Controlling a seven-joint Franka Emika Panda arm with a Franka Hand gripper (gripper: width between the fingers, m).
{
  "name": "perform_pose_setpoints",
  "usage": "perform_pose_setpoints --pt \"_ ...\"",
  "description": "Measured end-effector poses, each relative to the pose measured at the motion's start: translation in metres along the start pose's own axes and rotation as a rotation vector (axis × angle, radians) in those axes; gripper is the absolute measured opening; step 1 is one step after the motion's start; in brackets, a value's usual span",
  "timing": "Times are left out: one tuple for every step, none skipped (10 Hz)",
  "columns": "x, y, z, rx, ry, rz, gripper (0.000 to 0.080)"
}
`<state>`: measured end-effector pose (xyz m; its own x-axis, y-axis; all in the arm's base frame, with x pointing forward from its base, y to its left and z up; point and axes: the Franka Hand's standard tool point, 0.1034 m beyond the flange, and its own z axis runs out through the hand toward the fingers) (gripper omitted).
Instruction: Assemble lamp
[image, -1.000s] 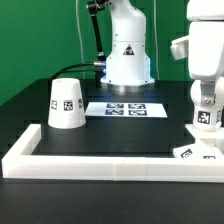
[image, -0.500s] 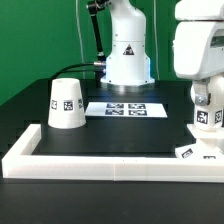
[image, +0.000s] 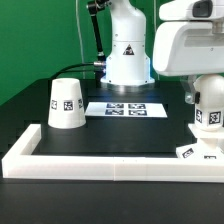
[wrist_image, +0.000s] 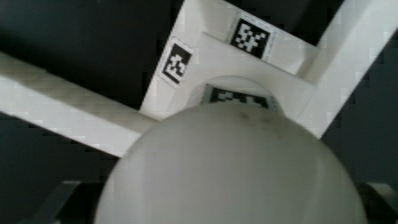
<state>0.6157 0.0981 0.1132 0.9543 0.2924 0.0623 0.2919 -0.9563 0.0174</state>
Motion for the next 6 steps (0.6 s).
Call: perform_pose_setpoints --pt "-0.0004 0.0008 0.0001 0.000 -0.002 0.097 0.0577" --pt "-0.0007 0.0022 0.0002 -0.001 -0.002 0.206 0.0577" --pt "-0.0001 0.0028 0.0003 -0.001 0.004 0.247 0.0577" --pt "-0.0002 0.0033 0.0002 -0.001 0.003 0.311 0.0577" --pt "-0.0003 0.0037 0.0001 -0.001 0.003 0.360 0.0577" --pt "-0.0004 0.0044 -0.0001 -0.002 0.004 0.431 0.0577"
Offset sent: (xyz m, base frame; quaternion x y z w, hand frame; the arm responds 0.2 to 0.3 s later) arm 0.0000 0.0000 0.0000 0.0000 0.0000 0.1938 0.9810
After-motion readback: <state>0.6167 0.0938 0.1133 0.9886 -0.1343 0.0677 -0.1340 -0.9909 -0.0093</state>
